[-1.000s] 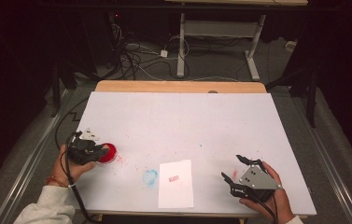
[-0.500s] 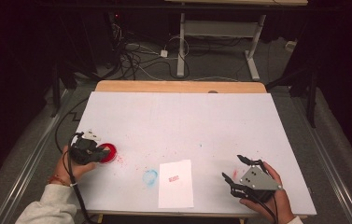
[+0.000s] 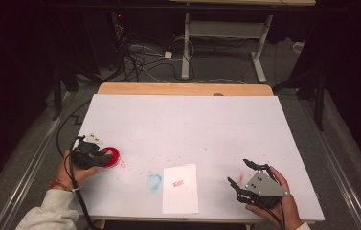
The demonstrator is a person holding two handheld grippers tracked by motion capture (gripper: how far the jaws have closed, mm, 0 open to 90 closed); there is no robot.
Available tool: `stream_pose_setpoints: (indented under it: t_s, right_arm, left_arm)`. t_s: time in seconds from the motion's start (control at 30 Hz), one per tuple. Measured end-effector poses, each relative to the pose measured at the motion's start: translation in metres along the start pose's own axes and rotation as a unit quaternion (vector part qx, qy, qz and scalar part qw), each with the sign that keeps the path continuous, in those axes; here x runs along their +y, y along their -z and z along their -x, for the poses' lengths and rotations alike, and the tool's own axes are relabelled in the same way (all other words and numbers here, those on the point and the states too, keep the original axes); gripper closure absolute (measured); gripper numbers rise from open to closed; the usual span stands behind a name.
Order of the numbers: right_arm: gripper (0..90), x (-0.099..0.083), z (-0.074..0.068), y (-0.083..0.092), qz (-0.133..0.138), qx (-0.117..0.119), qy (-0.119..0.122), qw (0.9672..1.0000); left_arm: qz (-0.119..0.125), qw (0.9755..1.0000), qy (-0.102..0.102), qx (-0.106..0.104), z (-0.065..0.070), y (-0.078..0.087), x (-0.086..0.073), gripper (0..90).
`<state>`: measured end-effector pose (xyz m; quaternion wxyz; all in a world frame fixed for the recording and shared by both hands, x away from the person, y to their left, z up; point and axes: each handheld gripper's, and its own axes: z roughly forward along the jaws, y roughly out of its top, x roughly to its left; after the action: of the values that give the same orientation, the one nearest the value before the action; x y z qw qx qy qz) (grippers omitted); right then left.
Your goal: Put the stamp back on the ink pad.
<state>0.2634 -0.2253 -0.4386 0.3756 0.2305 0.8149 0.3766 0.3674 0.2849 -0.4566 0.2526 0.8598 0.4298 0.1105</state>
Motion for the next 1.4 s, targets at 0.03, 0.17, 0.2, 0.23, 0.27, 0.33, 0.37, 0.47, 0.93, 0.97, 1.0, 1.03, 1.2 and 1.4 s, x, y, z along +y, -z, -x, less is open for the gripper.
stream_pose_setpoints:
  t_s: [0.03,0.17,0.2,0.23,0.27,0.33,0.37,0.47,0.93,0.97,1.0,1.03,1.2,1.4]
  right_arm:
    - [28.2,0.000,0.000,0.000,-0.001,-0.001,-0.001,1.0000]
    - [28.0,0.000,-0.001,0.000,-0.001,-0.001,0.004,1.0000]
    - [28.1,0.000,-0.002,0.000,-0.001,-0.002,0.005,1.0000]
    - [28.0,0.000,-0.002,0.000,-0.001,-0.002,0.005,1.0000]
    - [28.1,0.000,-0.002,0.000,-0.001,-0.002,0.005,1.0000]
    - [28.1,0.001,-0.002,0.000,-0.001,-0.002,0.005,1.0000]
    - [28.1,0.001,-0.002,0.000,0.000,-0.002,0.005,1.0000]
    - [28.1,0.001,-0.001,0.000,0.000,-0.001,0.006,1.0000]
    - [28.2,0.000,-0.001,0.000,0.001,0.000,0.002,1.0000]
    - [28.1,0.000,-0.001,0.000,0.001,0.001,0.001,1.0000]
    - [28.1,0.000,-0.001,0.000,0.001,0.001,-0.001,1.0000]
    - [28.2,0.000,0.000,0.000,0.003,0.002,-0.001,1.0000]
    - [28.7,0.000,0.001,0.002,0.012,-0.001,-0.011,0.9999]
    - [28.6,0.000,0.002,0.002,0.012,0.002,-0.017,0.9998]
  left_arm:
    - [-0.003,1.0000,-0.004,0.000,0.000,0.000,0.000,70.2]
    - [0.012,0.9999,0.001,0.004,0.001,0.005,0.001,64.4]
    - [0.018,0.9998,0.001,0.006,0.001,0.007,0.001,62.2]
    - [0.023,0.9997,0.001,0.007,0.001,0.009,0.001,61.2]
    - [0.028,0.9995,0.001,0.011,0.002,0.011,0.001,60.2]
    - [0.042,0.9990,-0.003,0.015,0.004,0.015,0.002,56.9]
    - [0.048,0.9986,-0.007,0.019,0.006,0.016,0.003,56.1]
    - [0.068,0.9972,-0.016,0.027,0.010,0.020,0.004,52.3]
    - [0.164,0.9833,-0.054,0.057,0.033,0.021,0.010,34.1]
    - [0.173,0.9817,-0.056,0.056,0.035,0.022,0.010,33.0]
    - [0.183,0.9795,-0.059,0.061,0.036,0.023,0.010,32.5]
    - [0.194,0.9768,-0.060,0.067,0.038,0.024,0.010,31.4]
    - [0.219,0.9706,-0.068,0.073,0.047,0.028,0.012,27.1]
    - [0.239,0.9632,-0.093,0.081,0.060,0.030,0.015,22.2]
